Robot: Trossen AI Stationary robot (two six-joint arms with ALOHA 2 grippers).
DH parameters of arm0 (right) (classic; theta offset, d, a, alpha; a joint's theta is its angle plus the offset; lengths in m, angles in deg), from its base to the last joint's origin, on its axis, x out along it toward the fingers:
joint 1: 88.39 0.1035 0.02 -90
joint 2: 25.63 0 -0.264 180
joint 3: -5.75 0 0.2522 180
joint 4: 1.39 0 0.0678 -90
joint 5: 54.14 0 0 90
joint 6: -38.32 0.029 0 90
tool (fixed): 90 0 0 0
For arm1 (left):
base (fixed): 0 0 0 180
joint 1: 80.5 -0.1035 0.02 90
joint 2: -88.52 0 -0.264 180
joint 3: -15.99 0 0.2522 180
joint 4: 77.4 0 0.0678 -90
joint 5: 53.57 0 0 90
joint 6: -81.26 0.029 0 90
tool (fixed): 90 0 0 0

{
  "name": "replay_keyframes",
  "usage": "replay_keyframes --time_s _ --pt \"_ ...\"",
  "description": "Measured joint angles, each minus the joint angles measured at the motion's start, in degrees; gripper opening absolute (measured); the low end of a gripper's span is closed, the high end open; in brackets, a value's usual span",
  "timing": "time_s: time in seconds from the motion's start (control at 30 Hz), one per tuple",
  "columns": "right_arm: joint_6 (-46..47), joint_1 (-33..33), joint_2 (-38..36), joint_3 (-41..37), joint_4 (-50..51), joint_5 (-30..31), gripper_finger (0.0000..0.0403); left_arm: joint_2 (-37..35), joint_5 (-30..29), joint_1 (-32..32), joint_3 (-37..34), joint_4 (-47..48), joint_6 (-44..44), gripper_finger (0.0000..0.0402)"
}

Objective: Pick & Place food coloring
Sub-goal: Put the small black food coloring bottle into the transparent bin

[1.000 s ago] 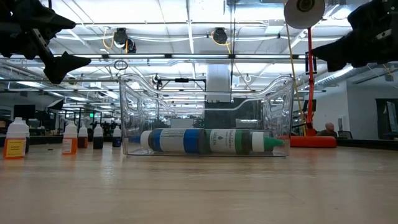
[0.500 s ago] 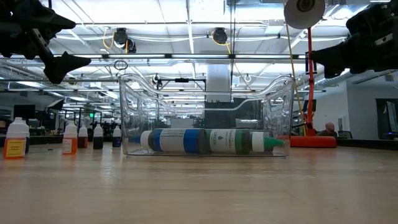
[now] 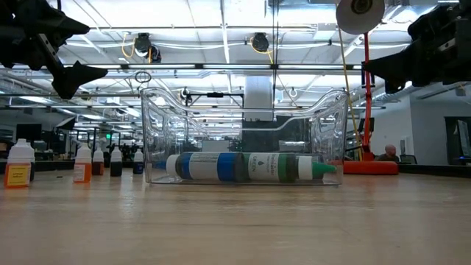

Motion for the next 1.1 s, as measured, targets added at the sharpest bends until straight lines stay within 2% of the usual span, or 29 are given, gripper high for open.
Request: replay_keyframes --time_s 0.4,0.5,0.63,0.73,0.97,1.1 --pt "0.0 0.0 0.0 -0.1 0.0 0.0 0.0 0.0 -3.3 0.0 0.0 -3.1 5.4 0.0379" --pt "0.0 0.0 0.0 -0.1 0.0 0.0 0.0 0.0 -6.5 0.0 0.0 -3.2 8.3 0.0379" --pt "0.0 0.0 0.0 -0.1 0.0 0.0 0.0 0.0 -10.9 0.0 0.0 1.5 15.6 0.0379" --pt "0.0 0.0 0.0 -0.1 0.0 0.0 0.0 0.0 -15.5 0.0 0.0 1.7 13.7 0.0379" --pt "0.0 0.0 0.0 -0.1 0.0 0.0 0.0 0.2 -12.1 -0.4 0.0 1.7 13.0 0.0379" --pt "0.0 0.0 0.0 -0.1 0.0 0.0 0.0 4.2 -12.1 -1.3 0.8 3.1 9.0 0.0379"
